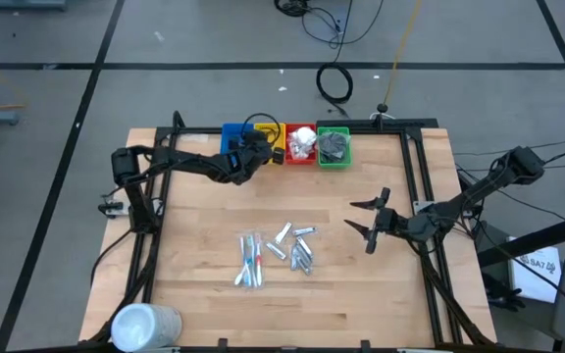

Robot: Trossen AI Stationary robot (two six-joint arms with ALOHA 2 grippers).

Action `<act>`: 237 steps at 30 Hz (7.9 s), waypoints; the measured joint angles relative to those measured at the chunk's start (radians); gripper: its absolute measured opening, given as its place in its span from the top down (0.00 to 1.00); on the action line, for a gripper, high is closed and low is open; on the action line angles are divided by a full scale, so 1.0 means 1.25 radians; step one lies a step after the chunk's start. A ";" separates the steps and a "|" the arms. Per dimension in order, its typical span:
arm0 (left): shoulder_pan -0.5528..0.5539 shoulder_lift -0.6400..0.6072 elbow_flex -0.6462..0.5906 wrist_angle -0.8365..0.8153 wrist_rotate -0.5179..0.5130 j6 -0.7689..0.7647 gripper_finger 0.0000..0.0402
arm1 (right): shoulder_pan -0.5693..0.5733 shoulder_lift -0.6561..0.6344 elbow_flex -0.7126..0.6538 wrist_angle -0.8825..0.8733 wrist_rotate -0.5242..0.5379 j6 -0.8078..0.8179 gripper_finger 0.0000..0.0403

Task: Pick & Place Travel size toiletries
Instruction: Put the nail cutter into the yellow bin

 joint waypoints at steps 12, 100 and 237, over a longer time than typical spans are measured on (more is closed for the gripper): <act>0.019 0.000 0.000 -0.018 0.005 -0.047 0.57 | 0.000 0.000 0.000 0.000 0.000 0.000 0.44; -0.301 -0.555 -0.448 0.347 0.451 0.286 0.50 | -0.388 0.752 0.263 0.021 -0.708 -0.037 0.91; -0.021 -0.164 -0.105 0.056 0.121 0.074 0.91 | -0.185 -0.090 -0.066 -0.042 -0.126 -0.032 0.36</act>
